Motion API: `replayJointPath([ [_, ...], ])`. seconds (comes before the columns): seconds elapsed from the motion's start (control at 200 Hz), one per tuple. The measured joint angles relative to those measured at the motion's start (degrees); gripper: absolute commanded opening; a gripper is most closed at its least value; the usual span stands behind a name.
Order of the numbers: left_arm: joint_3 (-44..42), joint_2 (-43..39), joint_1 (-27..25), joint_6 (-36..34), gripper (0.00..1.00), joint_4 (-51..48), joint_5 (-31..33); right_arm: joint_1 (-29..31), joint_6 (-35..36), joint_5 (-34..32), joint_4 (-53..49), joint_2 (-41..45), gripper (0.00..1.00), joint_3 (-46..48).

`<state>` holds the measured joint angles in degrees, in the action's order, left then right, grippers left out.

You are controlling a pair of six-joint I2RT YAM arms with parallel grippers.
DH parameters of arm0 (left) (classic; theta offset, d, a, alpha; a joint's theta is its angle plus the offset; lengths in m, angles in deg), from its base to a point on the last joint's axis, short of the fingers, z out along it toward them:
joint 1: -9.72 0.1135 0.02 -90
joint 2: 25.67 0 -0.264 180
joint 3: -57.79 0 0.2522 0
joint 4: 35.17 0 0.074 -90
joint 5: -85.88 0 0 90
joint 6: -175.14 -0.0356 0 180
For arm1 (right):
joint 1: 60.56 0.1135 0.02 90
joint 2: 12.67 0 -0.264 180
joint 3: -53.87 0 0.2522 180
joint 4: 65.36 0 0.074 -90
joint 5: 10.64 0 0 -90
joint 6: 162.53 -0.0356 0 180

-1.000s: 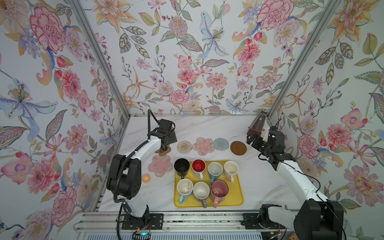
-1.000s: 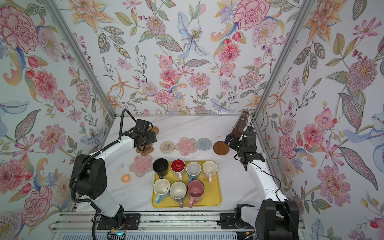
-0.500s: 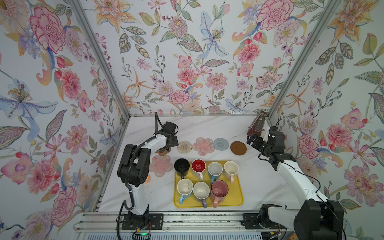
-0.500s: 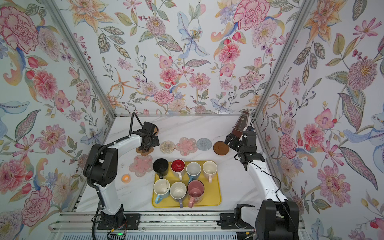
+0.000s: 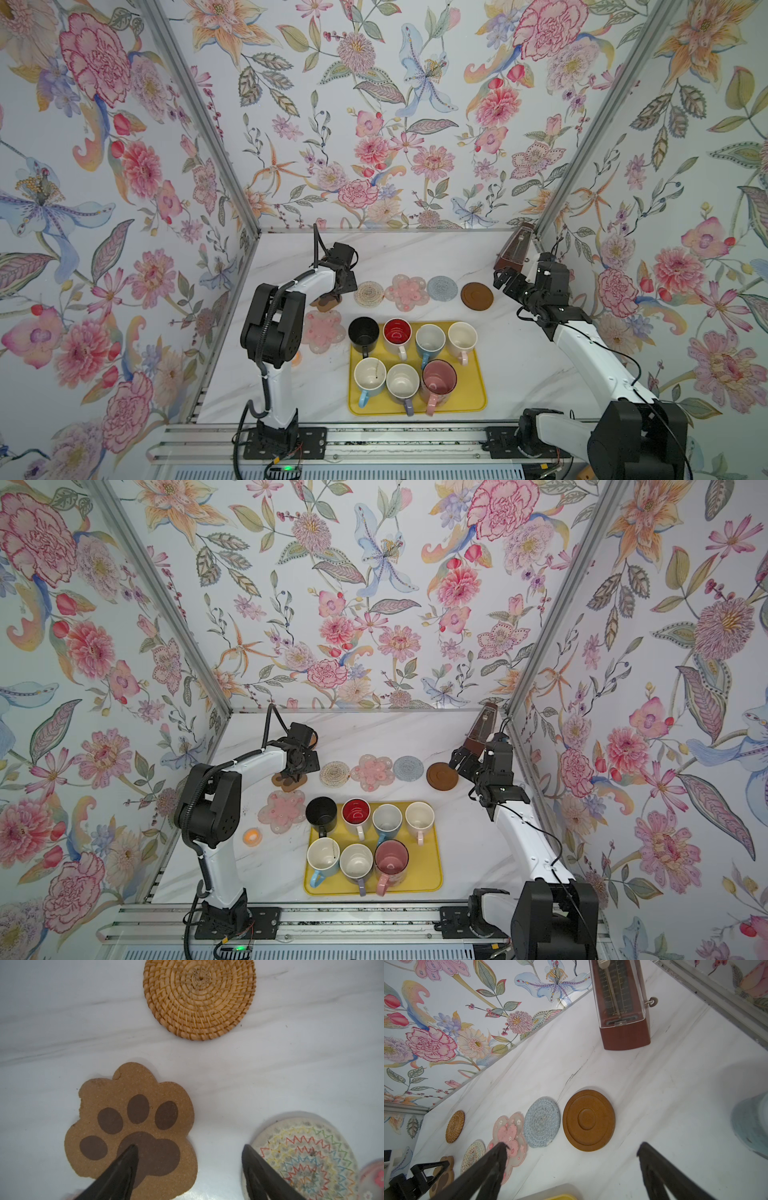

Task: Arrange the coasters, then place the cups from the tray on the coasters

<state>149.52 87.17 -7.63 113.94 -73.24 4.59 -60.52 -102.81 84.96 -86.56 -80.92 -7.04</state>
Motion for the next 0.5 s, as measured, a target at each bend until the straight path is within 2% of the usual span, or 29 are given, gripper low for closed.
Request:
replayJointPath([
  [0.13, -2.23, -1.75, 1.70, 0.04, 0.82, 1.22, -0.15, 0.00, 0.00, 0.00, 0.00, 0.00, 0.99, 0.00],
  [0.335, -10.60, -9.84, 8.87, 0.52, 0.83, 3.39, -0.96, 0.00, 0.00, 0.00, 0.00, 0.00, 0.99, 0.00],
  [0.5, -14.16, -12.83, 11.74, 0.96, 0.83, 4.79, -1.40, 0.13, -0.02, 0.00, 0.00, -0.07, 0.99, 0.00],
])
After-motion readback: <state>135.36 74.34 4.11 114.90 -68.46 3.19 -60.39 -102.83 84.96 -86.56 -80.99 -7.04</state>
